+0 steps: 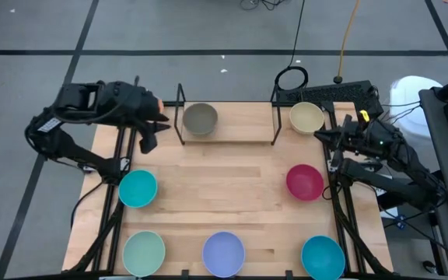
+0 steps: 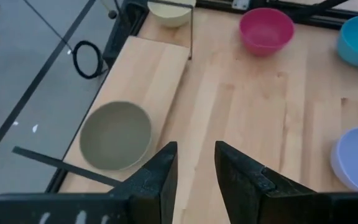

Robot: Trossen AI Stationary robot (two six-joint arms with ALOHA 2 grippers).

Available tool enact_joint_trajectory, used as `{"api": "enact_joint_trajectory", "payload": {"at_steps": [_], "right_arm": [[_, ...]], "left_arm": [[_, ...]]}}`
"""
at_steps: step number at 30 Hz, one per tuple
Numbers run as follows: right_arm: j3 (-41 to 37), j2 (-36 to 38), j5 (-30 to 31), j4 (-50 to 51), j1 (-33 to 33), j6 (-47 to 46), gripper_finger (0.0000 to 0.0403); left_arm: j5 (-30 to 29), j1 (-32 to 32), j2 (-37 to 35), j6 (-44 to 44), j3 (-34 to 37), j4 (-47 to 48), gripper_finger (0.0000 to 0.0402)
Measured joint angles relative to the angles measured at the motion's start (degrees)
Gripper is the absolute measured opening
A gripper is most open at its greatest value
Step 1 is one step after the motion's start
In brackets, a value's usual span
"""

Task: Place and stack bowls onto a shelf
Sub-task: Put the pink bowl on the shelf

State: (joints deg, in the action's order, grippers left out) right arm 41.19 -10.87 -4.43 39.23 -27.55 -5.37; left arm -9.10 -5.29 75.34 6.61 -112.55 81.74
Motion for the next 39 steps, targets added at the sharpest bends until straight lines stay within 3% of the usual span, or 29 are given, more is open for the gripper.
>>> {"api": "enact_joint_trajectory", "payload": {"at_steps": [8,15,22,31,39], "right_arm": [[0.00,0.00,0.11,-0.17,0.00,4.42,0.0090],[2.36,-0.12,-0.02,2.77,0.00,4.53,0.0097],[9.99,-3.18,-0.16,15.70,0.00,2.71,0.0098],[14.57,-10.88,-4.66,31.42,0.02,0.63,0.0098],[14.53,-18.41,-6.38,34.25,0.02,4.66,0.0098]], "left_arm": [[-5.97,2.08,-7.16,2.47,2.50,1.35,0.0113],[-9.16,3.38,-20.42,9.90,19.56,-6.07,0.0113],[-9.02,4.52,-31.27,10.24,37.44,-19.23,0.0113],[-8.97,4.84,-38.66,15.16,53.41,-27.02,0.0113],[-8.89,4.84,-42.22,16.53,62.57,-32.34,0.0113]]}}
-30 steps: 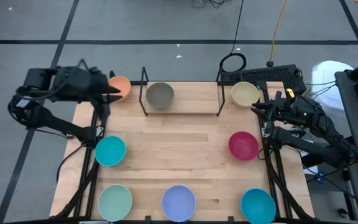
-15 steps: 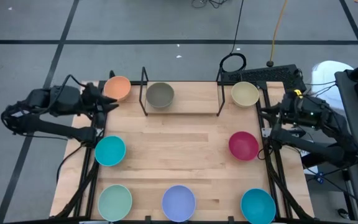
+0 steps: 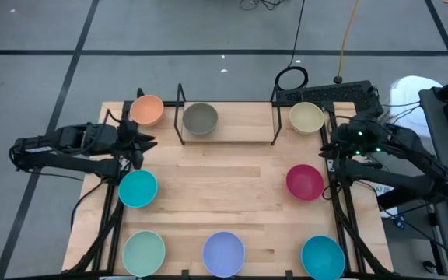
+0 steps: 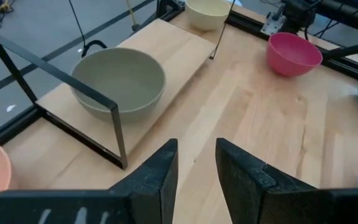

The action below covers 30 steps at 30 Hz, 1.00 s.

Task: Place and stack bowls onto a shelf
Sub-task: Put the pink bowl on the shelf

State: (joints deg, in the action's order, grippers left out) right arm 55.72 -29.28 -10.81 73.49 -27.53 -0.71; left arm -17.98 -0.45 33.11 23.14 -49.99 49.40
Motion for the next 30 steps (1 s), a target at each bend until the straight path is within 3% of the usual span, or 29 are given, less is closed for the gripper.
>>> {"api": "enact_joint_trajectory", "payload": {"at_steps": [16,22,30], "right_arm": [[-0.20,-14.10,0.00,8.05,0.00,3.94,0.0098],[-4.45,-15.80,-2.98,6.51,0.00,4.97,0.0098],[-8.84,-16.54,-2.68,1.23,0.02,6.14,0.0098]], "left_arm": [[0.10,0.00,-0.64,-0.99,1.54,-0.23,0.0113],[0.10,0.00,-0.64,-1.82,1.54,-0.21,0.0113],[2.56,0.00,-0.64,-1.85,1.54,-0.16,0.0113]]}}
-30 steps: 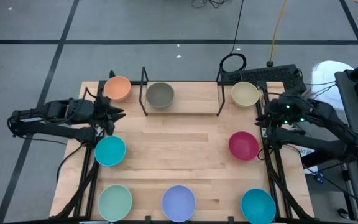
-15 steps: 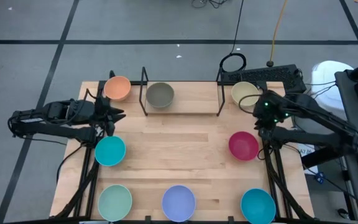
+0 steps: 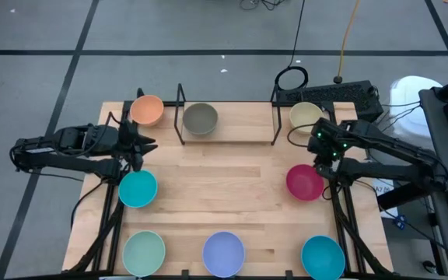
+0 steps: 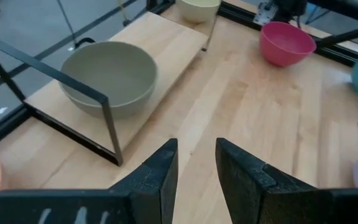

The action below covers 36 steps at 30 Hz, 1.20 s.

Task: Place and stack bowls onto a shelf
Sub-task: Put the pink bowl on the shelf

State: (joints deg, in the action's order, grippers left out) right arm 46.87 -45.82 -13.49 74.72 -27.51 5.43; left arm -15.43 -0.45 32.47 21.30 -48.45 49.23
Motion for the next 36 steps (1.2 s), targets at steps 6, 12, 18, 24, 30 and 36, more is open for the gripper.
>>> {"api": "enact_joint_trajectory", "payload": {"at_steps": [6,12,18,24,30,36], "right_arm": [[-1.62,-0.42,-0.03,-5.40,0.00,-1.88,0.0098],[-1.62,-3.32,0.08,-5.93,0.00,-2.82,0.0098],[-1.62,-6.56,0.13,-6.46,0.00,-0.88,0.0098],[-1.64,-9.84,0.15,-7.05,0.00,0.27,0.0098],[-1.64,-13.00,0.17,-7.40,0.00,1.92,0.0098],[-1.64,-15.63,0.18,-8.02,0.01,4.41,0.0098]], "left_arm": [[0.58,0.02,0.00,0.18,0.00,0.02,0.0113],[0.59,0.02,0.00,0.20,0.00,0.02,0.0113],[0.60,0.02,0.00,0.18,0.00,0.02,0.0113],[0.58,0.02,0.00,0.18,0.00,0.02,0.0113],[0.58,0.02,0.02,-0.14,-0.02,0.20,0.0113],[0.58,0.02,0.02,-0.17,-0.02,0.20,0.0113]]}}
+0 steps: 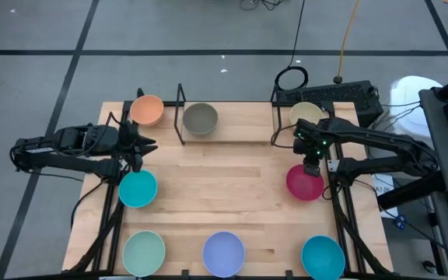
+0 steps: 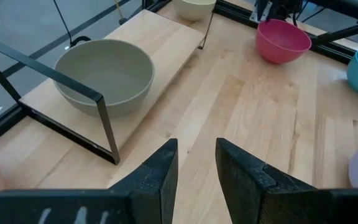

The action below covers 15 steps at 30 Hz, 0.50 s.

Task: Place and stack bowls onto a shelf
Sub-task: Put the pink bowl on the shelf

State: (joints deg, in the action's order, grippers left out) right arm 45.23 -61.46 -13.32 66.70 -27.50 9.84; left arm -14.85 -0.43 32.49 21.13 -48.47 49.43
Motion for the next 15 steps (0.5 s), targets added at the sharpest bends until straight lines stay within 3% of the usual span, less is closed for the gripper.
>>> {"api": "enact_joint_trajectory", "payload": {"at_steps": [15], "right_arm": [[-0.02,-7.25,0.02,-4.26,0.01,2.01,0.0098]], "left_arm": [[-0.01,0.00,0.00,0.04,0.00,0.00,0.0113]]}}
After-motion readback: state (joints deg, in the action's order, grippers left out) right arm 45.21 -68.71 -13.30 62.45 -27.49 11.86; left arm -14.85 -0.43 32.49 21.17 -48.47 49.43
